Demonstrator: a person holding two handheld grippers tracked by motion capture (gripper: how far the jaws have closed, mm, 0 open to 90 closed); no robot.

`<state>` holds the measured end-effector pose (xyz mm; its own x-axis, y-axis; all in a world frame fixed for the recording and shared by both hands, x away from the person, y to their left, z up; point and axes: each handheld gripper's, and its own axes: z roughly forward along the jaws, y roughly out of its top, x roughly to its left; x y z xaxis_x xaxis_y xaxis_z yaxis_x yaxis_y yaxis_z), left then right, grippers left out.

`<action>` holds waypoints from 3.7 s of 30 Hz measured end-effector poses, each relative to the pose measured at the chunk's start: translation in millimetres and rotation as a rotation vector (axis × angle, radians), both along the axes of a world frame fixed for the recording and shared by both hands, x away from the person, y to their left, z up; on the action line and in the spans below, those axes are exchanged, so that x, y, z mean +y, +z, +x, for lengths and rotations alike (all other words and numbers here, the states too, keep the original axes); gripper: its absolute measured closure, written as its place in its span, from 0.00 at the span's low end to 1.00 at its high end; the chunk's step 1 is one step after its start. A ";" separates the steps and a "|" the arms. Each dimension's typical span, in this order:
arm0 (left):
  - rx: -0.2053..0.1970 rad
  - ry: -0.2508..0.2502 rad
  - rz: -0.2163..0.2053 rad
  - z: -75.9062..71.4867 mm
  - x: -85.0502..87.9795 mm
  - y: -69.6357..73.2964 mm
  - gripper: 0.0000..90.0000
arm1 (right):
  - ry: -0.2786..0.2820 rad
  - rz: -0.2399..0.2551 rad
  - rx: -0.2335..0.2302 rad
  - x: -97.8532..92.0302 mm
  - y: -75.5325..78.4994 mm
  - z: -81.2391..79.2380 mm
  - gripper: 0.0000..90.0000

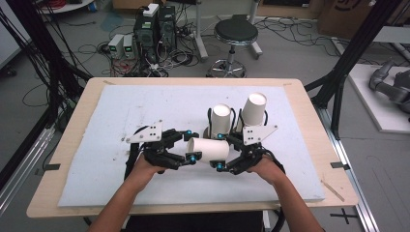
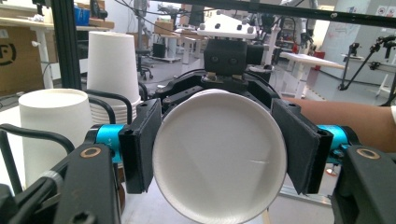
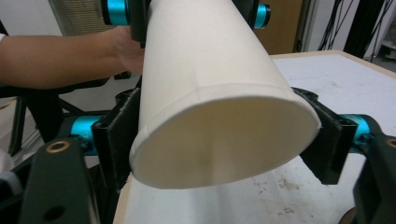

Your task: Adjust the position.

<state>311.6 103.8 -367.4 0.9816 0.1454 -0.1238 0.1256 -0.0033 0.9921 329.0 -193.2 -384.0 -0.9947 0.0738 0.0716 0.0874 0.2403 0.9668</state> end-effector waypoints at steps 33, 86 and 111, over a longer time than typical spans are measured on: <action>0.005 -0.049 0.197 4.3 -0.7 -12.5 0.39 | 0.004 -0.104 -0.021 -1.1 2.7 0.6 0.22; -0.005 -0.027 0.287 3.0 -4.0 -20.5 0.41 | -0.003 -0.076 0.033 -3.1 3.8 2.4 0.37; 0.005 -0.012 0.149 4.2 0.4 -21.5 0.41 | -0.044 0.050 0.089 -3.2 2.2 3.3 0.31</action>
<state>315.8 104.2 -388.9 0.9829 0.1504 -0.1065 0.1294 -0.1518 0.9799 332.3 -196.5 -381.8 -0.9801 0.1111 0.1645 0.1831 0.1862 0.9653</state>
